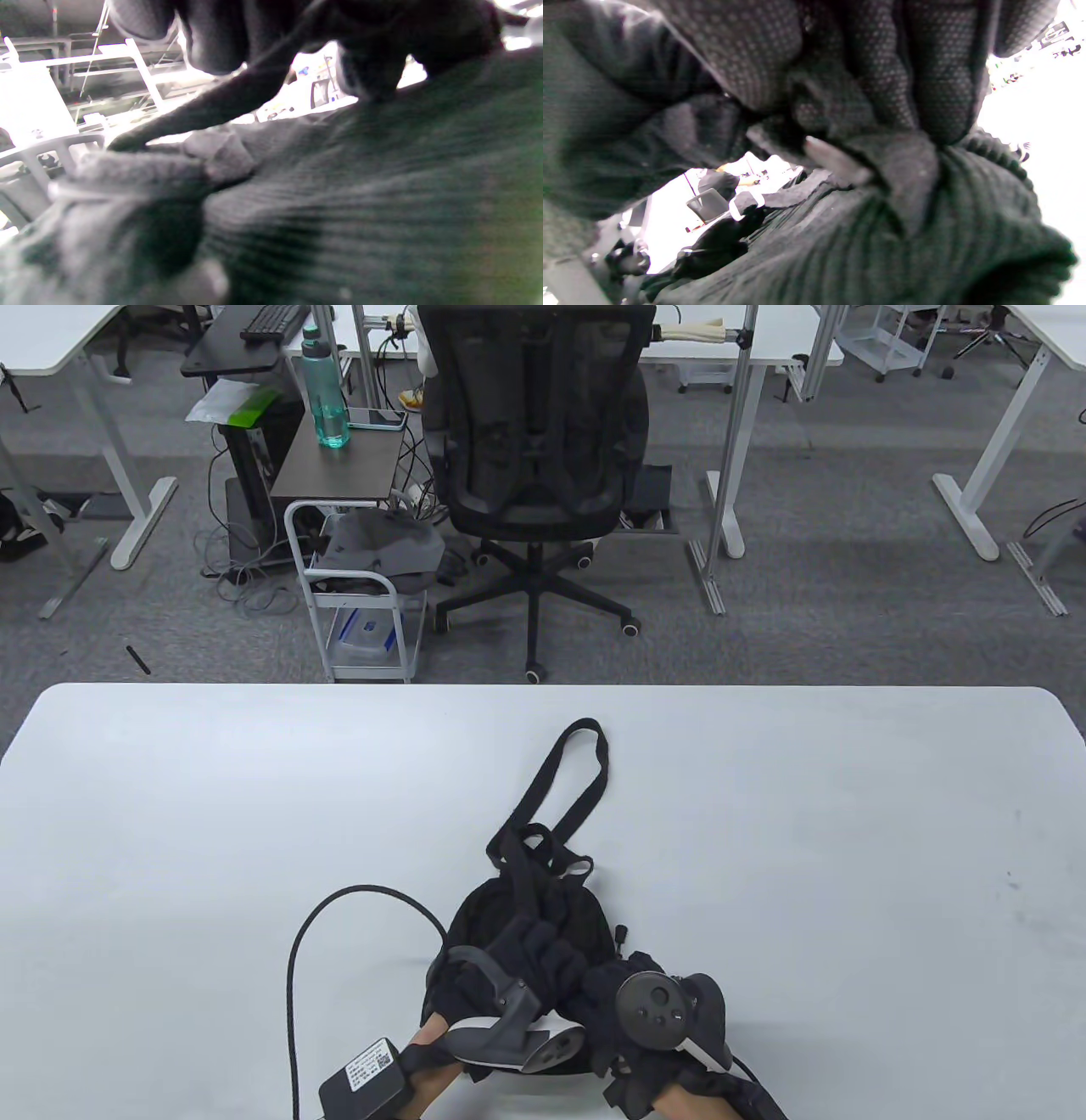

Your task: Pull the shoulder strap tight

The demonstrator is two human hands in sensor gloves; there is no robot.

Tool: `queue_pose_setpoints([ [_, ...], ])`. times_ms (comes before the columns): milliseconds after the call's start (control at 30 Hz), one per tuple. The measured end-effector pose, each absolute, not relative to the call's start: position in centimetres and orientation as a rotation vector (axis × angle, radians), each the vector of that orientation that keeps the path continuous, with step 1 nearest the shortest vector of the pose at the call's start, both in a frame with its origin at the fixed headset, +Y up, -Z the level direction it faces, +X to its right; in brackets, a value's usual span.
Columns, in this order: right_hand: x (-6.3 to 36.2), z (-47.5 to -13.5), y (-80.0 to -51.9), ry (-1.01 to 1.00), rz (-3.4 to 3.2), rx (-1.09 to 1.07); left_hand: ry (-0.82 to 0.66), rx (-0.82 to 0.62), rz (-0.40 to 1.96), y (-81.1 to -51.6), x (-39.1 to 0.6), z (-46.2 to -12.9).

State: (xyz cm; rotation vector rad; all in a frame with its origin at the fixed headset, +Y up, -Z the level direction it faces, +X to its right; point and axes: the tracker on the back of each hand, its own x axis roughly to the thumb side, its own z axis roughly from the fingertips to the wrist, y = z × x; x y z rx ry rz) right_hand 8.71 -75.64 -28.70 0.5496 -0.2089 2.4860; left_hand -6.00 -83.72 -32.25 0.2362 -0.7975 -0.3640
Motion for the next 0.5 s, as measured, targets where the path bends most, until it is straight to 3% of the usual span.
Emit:
queue_pose_setpoints([
  [500, 9.8, -28.9, -75.2, -0.174, 2.432, 0.565, -0.779, 0.198, -0.270, -85.7, -8.4, -35.8],
])
